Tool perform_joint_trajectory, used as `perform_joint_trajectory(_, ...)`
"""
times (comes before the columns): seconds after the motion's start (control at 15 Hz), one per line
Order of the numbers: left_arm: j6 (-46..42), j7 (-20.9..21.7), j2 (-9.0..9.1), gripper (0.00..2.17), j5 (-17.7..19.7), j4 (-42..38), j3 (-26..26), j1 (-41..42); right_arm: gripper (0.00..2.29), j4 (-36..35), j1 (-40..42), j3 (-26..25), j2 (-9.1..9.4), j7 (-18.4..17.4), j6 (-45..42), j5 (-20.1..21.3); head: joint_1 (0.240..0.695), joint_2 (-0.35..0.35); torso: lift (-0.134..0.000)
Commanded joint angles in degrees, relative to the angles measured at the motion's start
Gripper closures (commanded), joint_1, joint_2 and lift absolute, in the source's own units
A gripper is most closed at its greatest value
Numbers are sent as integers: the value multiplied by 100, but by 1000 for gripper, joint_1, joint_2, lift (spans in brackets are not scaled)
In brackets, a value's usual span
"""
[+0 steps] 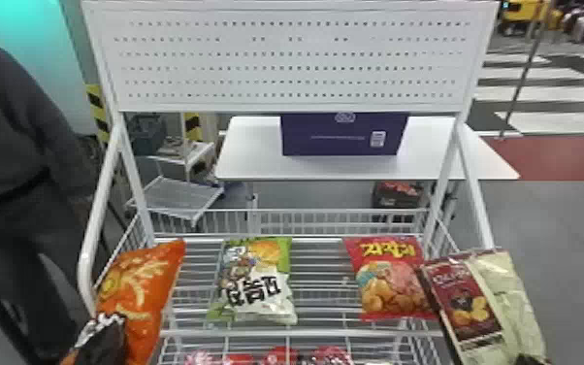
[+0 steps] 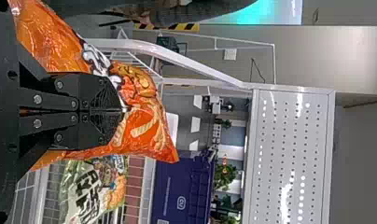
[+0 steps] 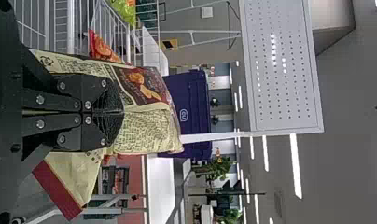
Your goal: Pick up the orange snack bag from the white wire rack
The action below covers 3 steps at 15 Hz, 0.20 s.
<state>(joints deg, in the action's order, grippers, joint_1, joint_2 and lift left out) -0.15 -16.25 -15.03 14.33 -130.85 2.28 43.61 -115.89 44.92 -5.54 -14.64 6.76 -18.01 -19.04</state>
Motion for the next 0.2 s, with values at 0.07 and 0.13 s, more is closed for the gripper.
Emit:
perform_joint_trajectory(0.07,-24,17,-9,2145,0,16,0,16,2256,-48,34,0,-39,1,-13,5,499,0,0)
perform_joint_trajectory(0.13,-24,35,-9,2145,9,69,9,-28,2256,-66,61,0,-39,1,-31,-4,499,0,0)
